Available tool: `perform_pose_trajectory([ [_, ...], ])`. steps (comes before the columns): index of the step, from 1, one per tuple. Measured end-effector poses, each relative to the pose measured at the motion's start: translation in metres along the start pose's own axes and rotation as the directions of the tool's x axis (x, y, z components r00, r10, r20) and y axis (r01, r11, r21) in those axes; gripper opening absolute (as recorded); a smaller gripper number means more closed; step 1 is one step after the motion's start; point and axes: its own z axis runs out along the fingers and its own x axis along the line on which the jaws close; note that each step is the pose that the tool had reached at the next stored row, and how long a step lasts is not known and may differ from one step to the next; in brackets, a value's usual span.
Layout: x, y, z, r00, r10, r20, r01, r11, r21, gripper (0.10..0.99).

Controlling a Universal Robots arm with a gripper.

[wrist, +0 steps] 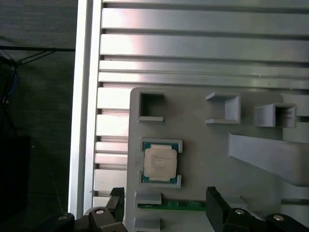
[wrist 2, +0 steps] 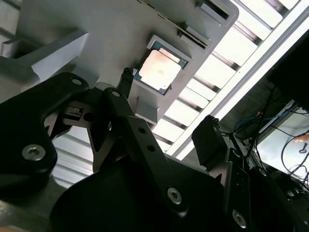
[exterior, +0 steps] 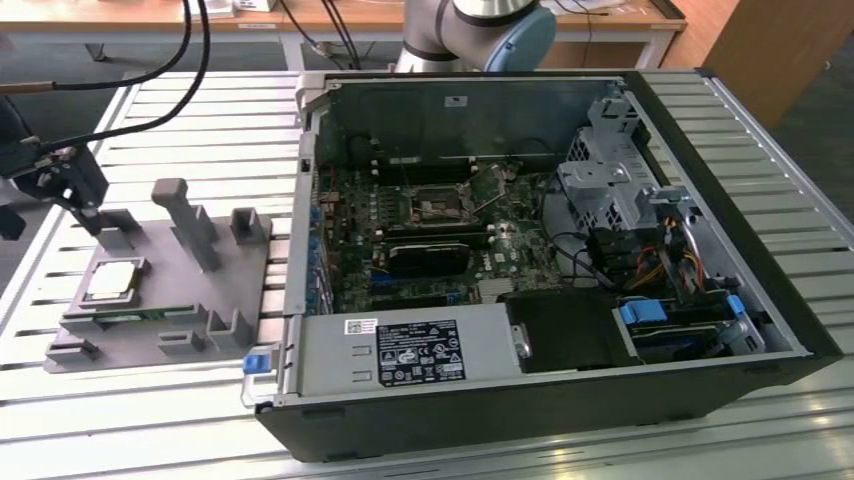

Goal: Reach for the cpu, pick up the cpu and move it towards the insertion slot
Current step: 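Pick up the cpu and move it towards the insertion slot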

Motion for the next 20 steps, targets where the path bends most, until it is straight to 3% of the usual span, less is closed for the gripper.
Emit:
perform_pose_trajectory([
  [7, 0.0037, -0.0010, 0.0062, 1.0000, 0.000, 0.0000, 0.000, 1.0000, 0.000, 0.773],
  [8, 0.0043, -0.0011, 0.0070, 1.0000, 0.000, 0.0000, 0.000, 1.0000, 0.000, 0.835],
  [13, 0.0069, -0.0016, 0.0110, 1.0000, 0.000, 0.0001, 0.000, 1.0000, 0.000, 0.835],
  [20, 0.0071, -0.0031, 0.0229, 1.0000, 0.000, -0.0037, 0.000, 1.0000, 0.000, 0.835],
])
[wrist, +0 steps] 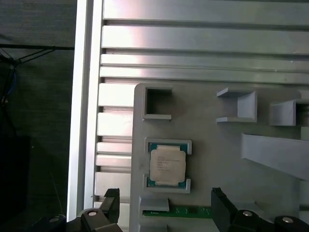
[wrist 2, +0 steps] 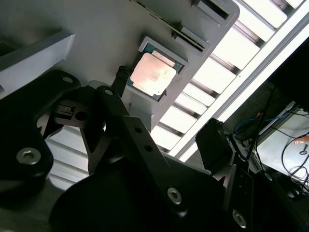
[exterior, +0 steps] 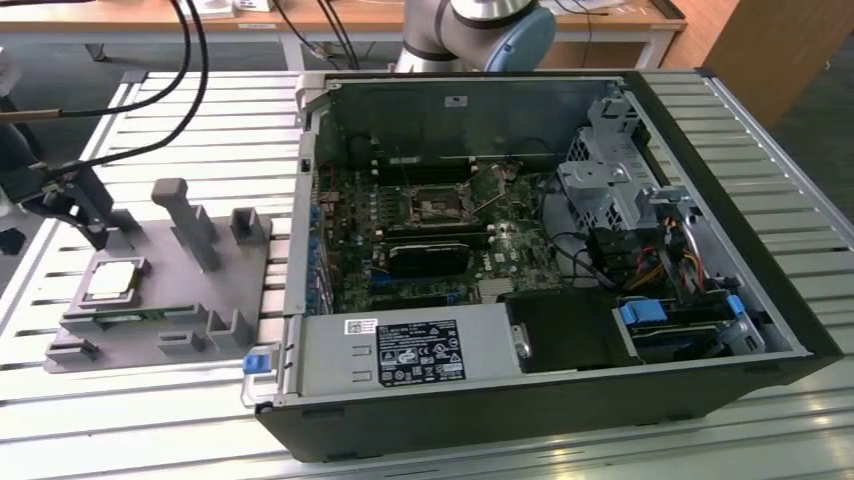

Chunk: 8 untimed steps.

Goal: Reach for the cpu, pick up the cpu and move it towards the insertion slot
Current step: 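Pick up the cpu and move it towards the insertion slot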

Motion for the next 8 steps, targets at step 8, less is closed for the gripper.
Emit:
perform_pose_trajectory([
  [8, -0.0001, -0.0063, 0.0091, 1.0000, 0.000, 0.0053, 0.000, 0.9999, -0.012, 0.835],
])
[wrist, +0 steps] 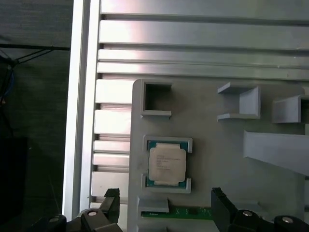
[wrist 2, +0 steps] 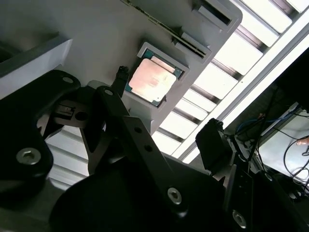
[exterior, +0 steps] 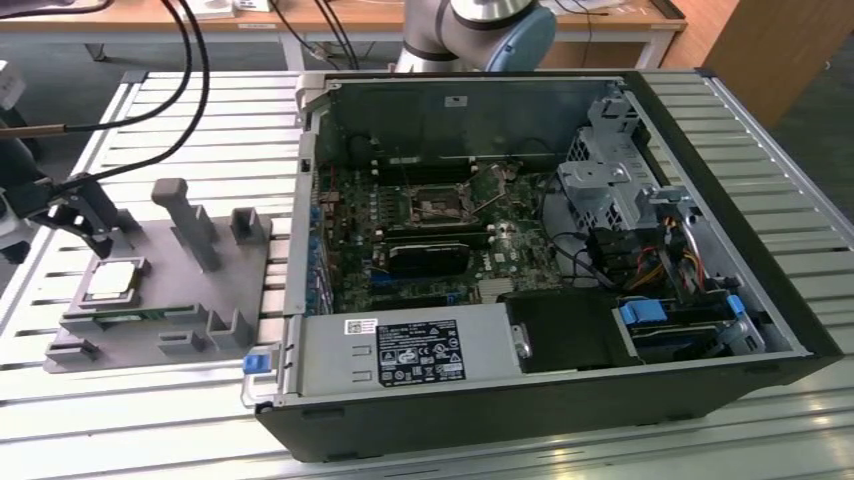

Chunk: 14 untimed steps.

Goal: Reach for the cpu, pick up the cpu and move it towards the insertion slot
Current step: 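Pick up the cpu and move it towards the insertion slot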

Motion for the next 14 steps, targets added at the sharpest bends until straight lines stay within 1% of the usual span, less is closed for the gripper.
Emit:
perform_pose_trajectory([
  [8, -0.0004, -0.0003, 0.0038, 1.0000, 0.000, -0.0001, 0.000, 1.0000, 0.001, 0.835],
  [14, -0.0027, -0.0006, 0.0079, 1.0000, 0.000, 0.0000, 0.000, 1.0000, 0.001, 0.835],
])
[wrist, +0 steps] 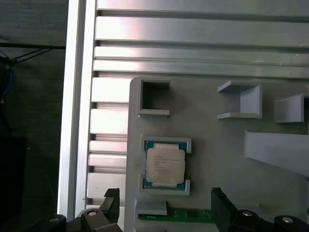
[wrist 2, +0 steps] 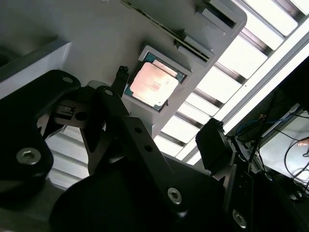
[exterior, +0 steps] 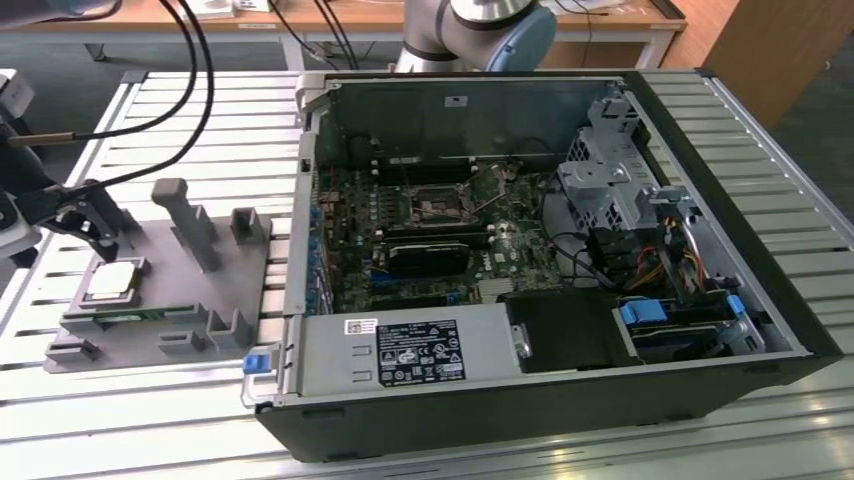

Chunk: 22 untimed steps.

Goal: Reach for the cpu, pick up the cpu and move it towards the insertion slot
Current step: 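Pick up the cpu and move it towards the insertion slot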

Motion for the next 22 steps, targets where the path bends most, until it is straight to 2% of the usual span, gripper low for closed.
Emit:
perform_pose_trajectory([
  [4, -0.0014, -0.0002, 0.0042, 1.0000, 0.000, 0.0000, 0.000, 1.0000, 0.000, 0.835],
  [14, -0.0064, -0.0011, 0.0211, 1.0000, 0.000, 0.0000, 0.000, 1.0000, 0.001, 0.835],
  [22, -0.0072, -0.0008, 0.0317, 1.0000, 0.000, 0.0000, 0.000, 1.0000, 0.001, 0.835],
])
